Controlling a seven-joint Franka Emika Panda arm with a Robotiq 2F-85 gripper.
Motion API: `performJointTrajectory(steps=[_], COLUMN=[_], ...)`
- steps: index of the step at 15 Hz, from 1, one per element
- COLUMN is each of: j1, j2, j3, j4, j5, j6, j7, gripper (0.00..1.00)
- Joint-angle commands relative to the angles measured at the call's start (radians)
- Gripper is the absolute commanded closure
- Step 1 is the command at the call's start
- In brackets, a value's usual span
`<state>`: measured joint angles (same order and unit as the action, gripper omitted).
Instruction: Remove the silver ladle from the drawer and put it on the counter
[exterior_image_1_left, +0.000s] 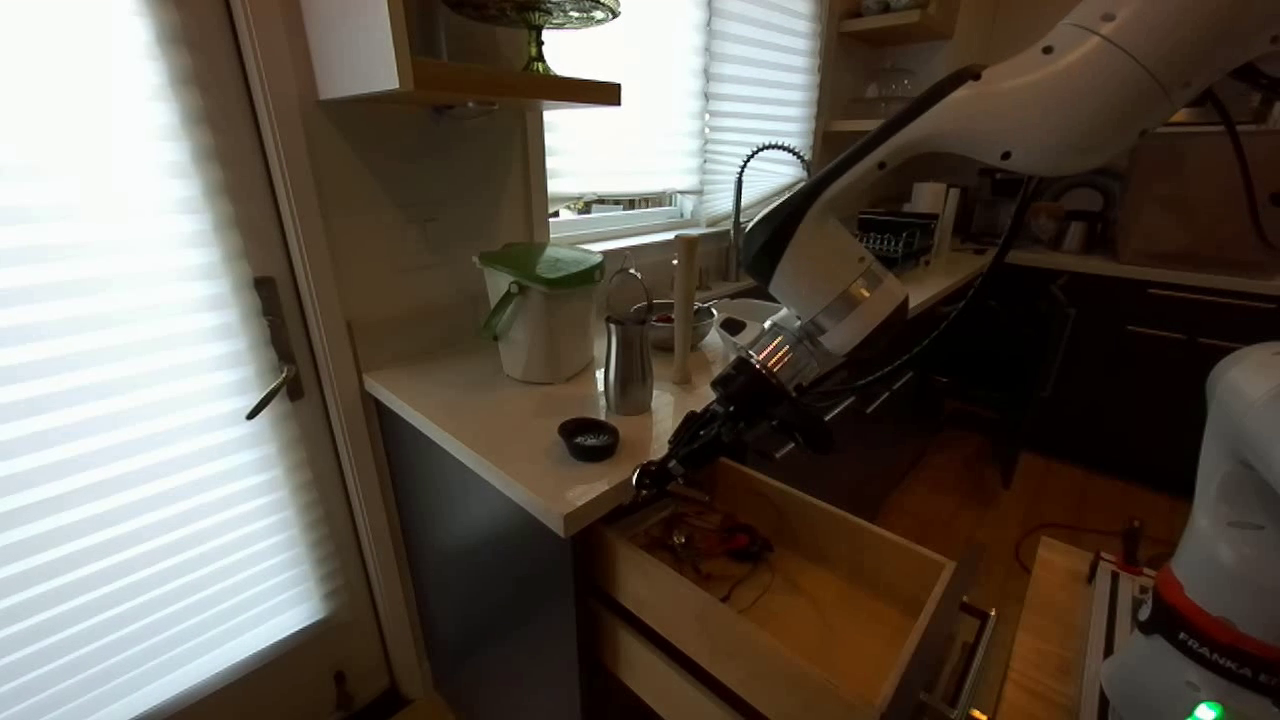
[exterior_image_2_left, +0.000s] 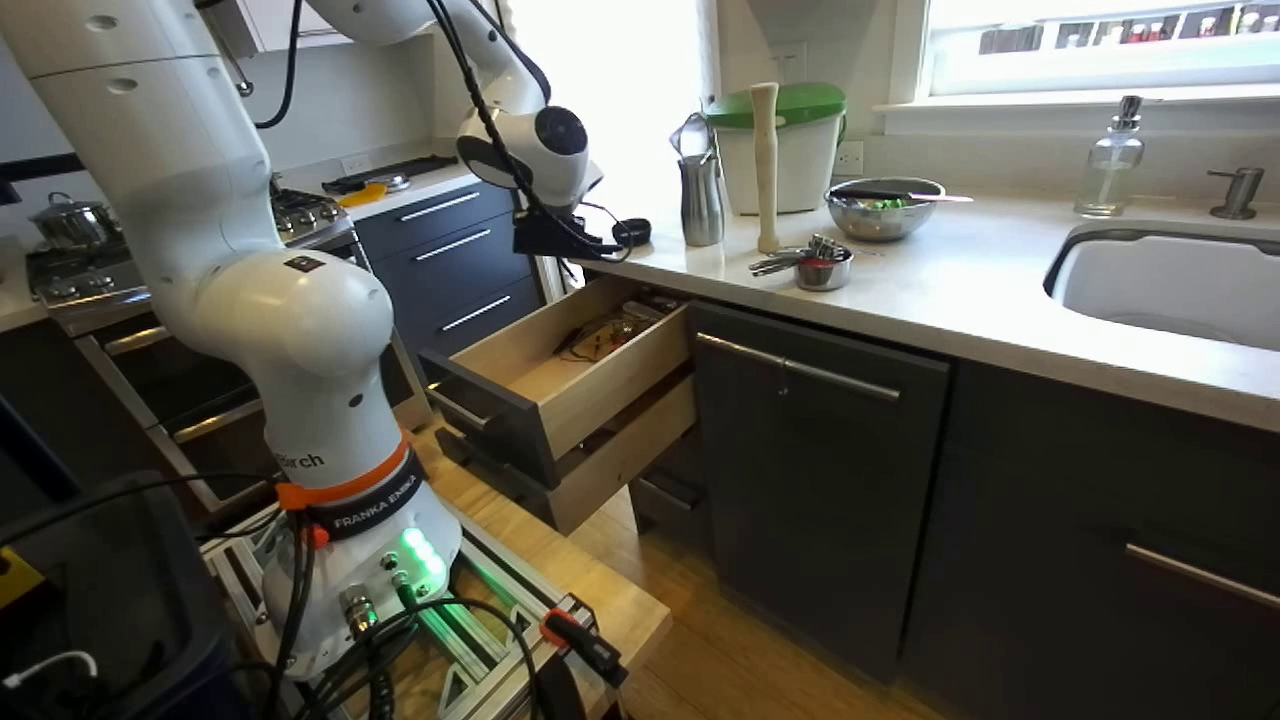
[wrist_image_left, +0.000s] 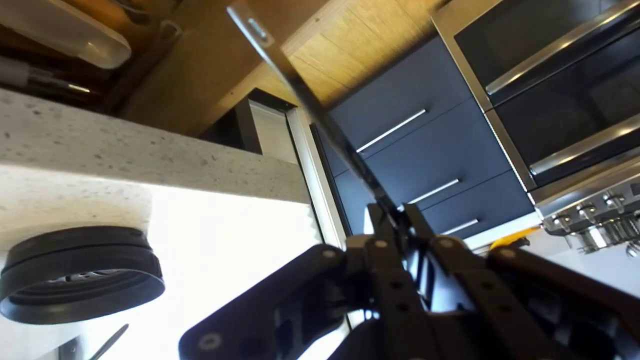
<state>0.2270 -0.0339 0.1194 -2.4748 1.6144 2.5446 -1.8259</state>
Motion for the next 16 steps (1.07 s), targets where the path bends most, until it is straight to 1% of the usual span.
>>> performJointTrajectory(steps=[1,4,5,7,9,10,11,12,13,14,15,16], j1=[-0.027,-0.038,-0.043,-0.06,-0.088,-0.092,-0.066,-0.073,-0.076,-0.066,-0.065,-0.064], j2=[-0.071,-0.192,-0.226,-0.288,-0.31,-0.329,-0.271,-0.288,-0.298,-0.284,-0.287,-0.306], j3=[0.02,0.034,0.044,0.063,0.077,0.061,0.051,0.052,0.052,0.051,0.049,0.037], j4=[-0.055,-0.123,-0.149,-0.204,-0.242,-0.257,-0.197,-0.215,-0.227,-0.208,-0.191,-0.179], j5=[0.072,0.013,-0.066,-0.233,-0.386,-0.468,-0.353,-0.407,-0.429,-0.398,-0.36,-0.334], j6=[0.003,0.163,0.233,0.339,0.436,0.37,0.394,0.393,0.393,0.435,0.512,0.555], j7=[-0.1,-0.059,0.016,0.176,0.322,0.369,0.27,0.317,0.334,0.315,0.292,0.28], gripper=[0.97,0.97,0.97,0.97,0.97,0.97,0.89,0.89,0.97,0.97,0.97,0.97])
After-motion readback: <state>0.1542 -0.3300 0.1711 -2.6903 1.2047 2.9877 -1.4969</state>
